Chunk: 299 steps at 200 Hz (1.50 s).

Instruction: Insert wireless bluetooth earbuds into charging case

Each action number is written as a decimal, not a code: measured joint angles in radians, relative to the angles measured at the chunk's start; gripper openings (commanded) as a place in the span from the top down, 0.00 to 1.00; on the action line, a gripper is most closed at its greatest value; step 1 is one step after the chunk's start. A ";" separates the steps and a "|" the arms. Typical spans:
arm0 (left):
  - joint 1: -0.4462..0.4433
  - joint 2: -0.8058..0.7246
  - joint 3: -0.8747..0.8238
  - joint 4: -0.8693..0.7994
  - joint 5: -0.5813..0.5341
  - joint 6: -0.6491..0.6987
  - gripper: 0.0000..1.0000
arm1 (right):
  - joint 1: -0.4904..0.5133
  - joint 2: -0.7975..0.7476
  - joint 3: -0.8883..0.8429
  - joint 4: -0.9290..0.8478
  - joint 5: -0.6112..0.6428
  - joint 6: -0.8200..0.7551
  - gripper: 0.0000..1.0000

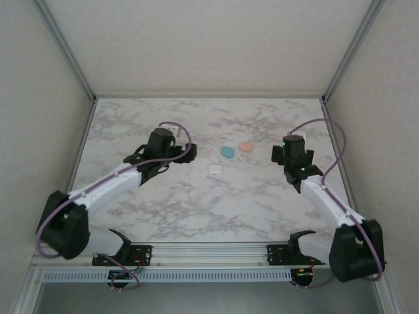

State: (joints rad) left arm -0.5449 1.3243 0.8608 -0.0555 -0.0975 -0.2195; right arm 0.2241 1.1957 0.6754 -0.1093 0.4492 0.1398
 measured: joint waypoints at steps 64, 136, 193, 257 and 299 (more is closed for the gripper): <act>0.264 -0.136 -0.287 0.264 -0.229 0.160 0.00 | -0.057 0.224 -0.166 0.474 -0.124 -0.116 0.09; 0.348 -0.012 -0.434 0.578 -0.152 0.283 0.00 | -0.140 0.329 -0.319 0.867 -0.358 -0.146 0.02; 0.478 0.113 -0.531 0.848 0.072 0.304 0.00 | -0.146 0.340 -0.296 0.899 -0.361 -0.129 0.01; 0.520 0.215 -0.478 0.890 0.045 0.232 0.00 | -0.146 0.340 -0.296 0.899 -0.361 -0.128 0.01; 0.516 0.215 -0.474 0.889 0.024 0.222 0.00 | -0.146 0.340 -0.296 0.899 -0.361 -0.128 0.01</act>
State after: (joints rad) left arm -0.0292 1.5391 0.3866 0.8333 -0.0731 0.0029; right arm 0.0780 1.5352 0.3798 0.7898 0.0883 0.0116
